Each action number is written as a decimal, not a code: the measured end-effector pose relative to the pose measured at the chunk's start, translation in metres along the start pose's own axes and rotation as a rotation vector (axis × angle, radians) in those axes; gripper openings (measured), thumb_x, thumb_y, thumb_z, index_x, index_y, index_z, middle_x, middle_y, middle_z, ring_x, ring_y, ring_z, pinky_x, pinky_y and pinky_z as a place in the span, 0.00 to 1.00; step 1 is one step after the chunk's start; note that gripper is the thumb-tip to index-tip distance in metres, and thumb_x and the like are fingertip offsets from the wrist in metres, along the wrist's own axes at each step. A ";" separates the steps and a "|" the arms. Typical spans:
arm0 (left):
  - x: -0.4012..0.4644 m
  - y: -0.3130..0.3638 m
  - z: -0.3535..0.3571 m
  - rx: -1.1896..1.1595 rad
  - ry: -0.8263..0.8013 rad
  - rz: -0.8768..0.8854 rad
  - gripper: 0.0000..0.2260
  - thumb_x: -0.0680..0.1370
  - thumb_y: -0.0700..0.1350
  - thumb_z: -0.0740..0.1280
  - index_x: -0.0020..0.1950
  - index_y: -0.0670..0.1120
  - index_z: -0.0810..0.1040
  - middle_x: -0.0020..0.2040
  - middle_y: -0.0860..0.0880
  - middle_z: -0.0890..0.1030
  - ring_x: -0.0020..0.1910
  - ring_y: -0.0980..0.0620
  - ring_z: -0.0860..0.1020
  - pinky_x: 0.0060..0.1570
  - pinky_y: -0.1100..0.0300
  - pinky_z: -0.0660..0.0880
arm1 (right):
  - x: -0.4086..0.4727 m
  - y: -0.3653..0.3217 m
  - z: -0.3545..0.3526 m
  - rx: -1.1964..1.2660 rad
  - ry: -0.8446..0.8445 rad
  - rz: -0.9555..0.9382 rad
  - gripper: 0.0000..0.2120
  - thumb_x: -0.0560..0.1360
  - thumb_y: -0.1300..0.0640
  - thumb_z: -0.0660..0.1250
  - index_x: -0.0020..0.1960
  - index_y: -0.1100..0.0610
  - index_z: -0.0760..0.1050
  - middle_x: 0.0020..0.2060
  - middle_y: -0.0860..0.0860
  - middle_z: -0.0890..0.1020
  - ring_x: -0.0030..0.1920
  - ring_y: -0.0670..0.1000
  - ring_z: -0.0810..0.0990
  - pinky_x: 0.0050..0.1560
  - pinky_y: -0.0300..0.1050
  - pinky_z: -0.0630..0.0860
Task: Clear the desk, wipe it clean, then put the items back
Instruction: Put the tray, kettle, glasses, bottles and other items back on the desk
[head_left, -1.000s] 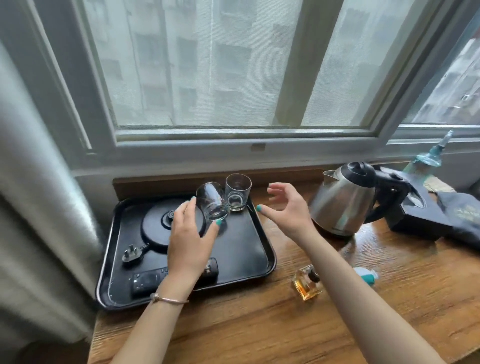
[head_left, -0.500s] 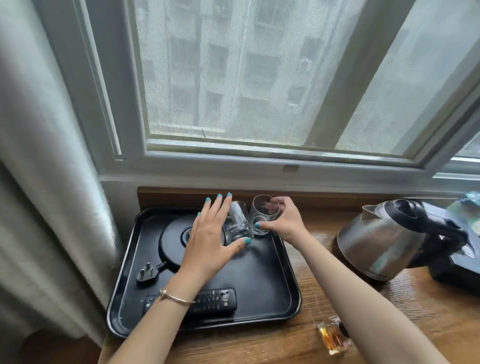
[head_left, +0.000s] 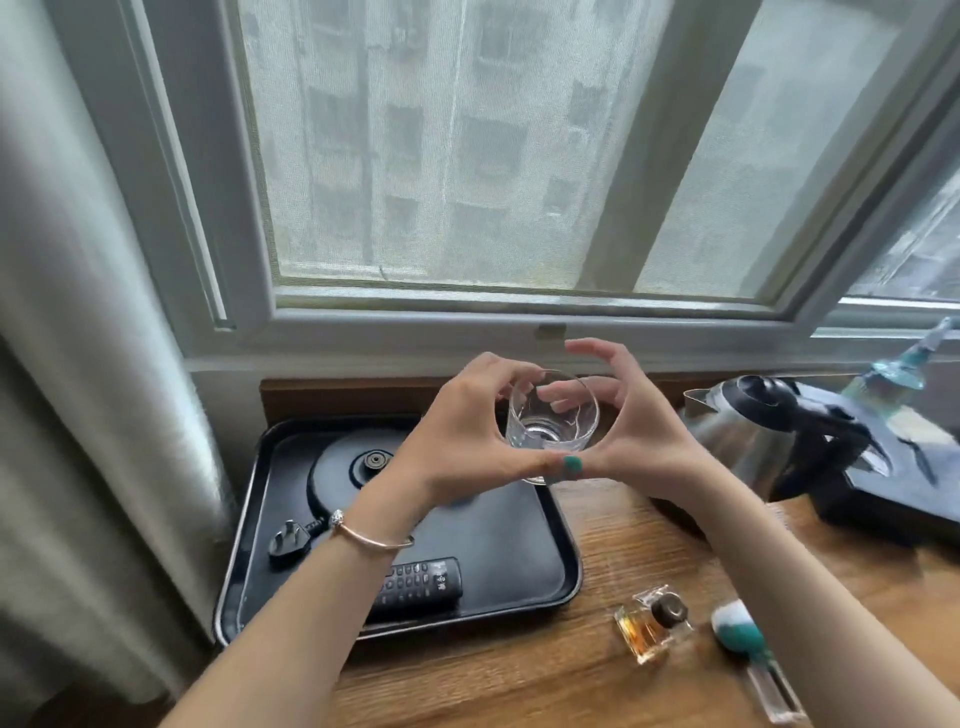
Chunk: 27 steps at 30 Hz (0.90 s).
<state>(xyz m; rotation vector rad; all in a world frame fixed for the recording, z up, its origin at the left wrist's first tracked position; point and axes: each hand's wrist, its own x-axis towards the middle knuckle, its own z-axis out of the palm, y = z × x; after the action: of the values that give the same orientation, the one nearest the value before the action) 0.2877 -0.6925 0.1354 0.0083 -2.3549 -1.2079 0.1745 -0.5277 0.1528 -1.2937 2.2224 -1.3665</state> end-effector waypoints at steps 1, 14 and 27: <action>-0.003 0.004 0.000 -0.015 0.016 0.018 0.37 0.57 0.61 0.80 0.62 0.50 0.77 0.51 0.58 0.75 0.51 0.63 0.76 0.53 0.69 0.72 | -0.005 -0.003 -0.001 0.005 0.000 -0.023 0.54 0.51 0.51 0.85 0.71 0.44 0.61 0.52 0.47 0.84 0.59 0.46 0.80 0.67 0.58 0.71; -0.036 0.051 0.003 -0.491 0.193 -0.092 0.41 0.62 0.55 0.81 0.71 0.52 0.67 0.63 0.52 0.74 0.60 0.58 0.76 0.56 0.67 0.74 | -0.045 -0.011 0.021 0.804 0.143 0.019 0.53 0.52 0.50 0.86 0.69 0.66 0.66 0.61 0.66 0.77 0.60 0.67 0.78 0.58 0.58 0.78; -0.042 0.036 0.010 -0.805 0.171 -0.091 0.33 0.53 0.59 0.83 0.56 0.54 0.79 0.54 0.51 0.83 0.56 0.51 0.81 0.52 0.61 0.78 | -0.052 -0.027 -0.012 0.680 -0.001 -0.058 0.50 0.58 0.48 0.83 0.73 0.61 0.64 0.65 0.63 0.75 0.64 0.65 0.76 0.64 0.60 0.73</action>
<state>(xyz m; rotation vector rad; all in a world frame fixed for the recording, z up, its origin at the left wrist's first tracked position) 0.3279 -0.6535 0.1400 -0.0490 -1.6002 -2.0215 0.2130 -0.4844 0.1683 -1.0925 1.4939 -1.9003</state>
